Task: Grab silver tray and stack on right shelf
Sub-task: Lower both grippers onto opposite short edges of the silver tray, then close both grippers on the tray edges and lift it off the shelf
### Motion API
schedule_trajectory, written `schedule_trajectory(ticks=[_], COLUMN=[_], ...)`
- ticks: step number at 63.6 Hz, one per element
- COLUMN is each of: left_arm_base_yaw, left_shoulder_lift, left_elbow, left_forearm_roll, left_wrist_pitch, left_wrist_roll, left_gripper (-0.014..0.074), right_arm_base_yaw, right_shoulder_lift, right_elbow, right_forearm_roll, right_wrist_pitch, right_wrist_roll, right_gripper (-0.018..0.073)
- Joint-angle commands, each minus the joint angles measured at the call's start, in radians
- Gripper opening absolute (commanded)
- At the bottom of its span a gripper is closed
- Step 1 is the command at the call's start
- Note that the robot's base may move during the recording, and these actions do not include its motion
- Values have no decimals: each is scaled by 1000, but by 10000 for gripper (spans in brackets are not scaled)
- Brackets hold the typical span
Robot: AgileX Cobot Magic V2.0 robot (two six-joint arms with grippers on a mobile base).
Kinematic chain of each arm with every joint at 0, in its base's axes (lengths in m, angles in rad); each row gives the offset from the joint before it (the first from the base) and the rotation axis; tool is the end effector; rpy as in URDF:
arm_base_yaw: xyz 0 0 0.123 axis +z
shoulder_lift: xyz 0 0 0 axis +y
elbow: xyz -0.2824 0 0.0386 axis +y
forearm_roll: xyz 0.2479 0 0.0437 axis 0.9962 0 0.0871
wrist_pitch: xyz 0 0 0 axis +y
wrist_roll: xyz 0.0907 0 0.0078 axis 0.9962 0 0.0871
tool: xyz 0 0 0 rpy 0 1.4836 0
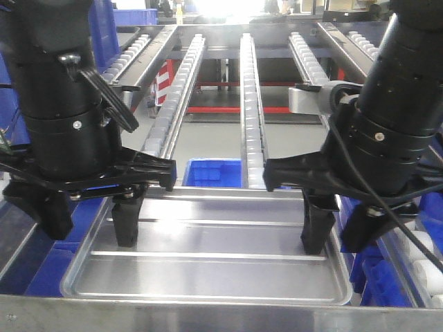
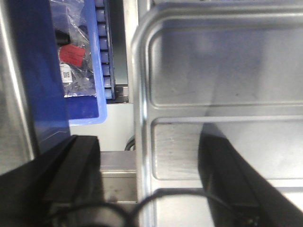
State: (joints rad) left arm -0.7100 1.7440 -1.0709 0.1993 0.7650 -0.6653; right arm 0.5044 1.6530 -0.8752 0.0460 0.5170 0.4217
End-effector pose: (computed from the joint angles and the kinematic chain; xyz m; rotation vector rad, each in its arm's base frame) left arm 0.2570 -0.2044 0.1863 0.2491 2.8642 -0.0299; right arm 0.2627 0.1474 0.1734 -0.0660 2.8169 0.2690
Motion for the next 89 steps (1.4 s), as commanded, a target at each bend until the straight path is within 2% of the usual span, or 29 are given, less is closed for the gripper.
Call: schedule_trajectory(ticks=[1, 7, 15, 17, 35, 45, 59, 77, 89], left_arm_base_yaw=[-2, -2, -2, -2, -2, -2, -12, -53, -67], left_shoulder_lift=[-31, -31, -31, -31, -40, -76, -153, -219, -220], left_elbow=[-23, -23, -23, -23, -45, -119, -275, -433, -449], left_forearm_roll=[4, 4, 2, -2, 9, 38, 79, 110, 131], left_wrist_pitch=[-25, -39, -70, -75, -53, 22, 188, 292, 306], left_wrist_roll=[-12, -13, -15, -18, -32, -32, -17, -13, -12], left_gripper=[238, 106, -115, -93, -99, -99, -99, -99, -99], right_arm_base_yaw=[-5, -5, -5, -5, -5, -5, -5, -5, -5], right_shoulder_lift=[-12, -12, -10, -10, -29, -91, -212, -327, -330], right_elbow=[-15, -15, -14, -14, -18, -60, -172, -292, -324], right_forearm_roll=[-23, -23, -23, -23, -35, -72, -125, -130, -137], right_wrist_pitch=[-16, -7, -1, 2, 31, 98, 231, 295, 319], right_wrist_roll=[-1, -1, -1, -1, -3, -4, -4, -4, -4], right_gripper=[207, 147, 76, 43, 57, 57, 57, 57, 57])
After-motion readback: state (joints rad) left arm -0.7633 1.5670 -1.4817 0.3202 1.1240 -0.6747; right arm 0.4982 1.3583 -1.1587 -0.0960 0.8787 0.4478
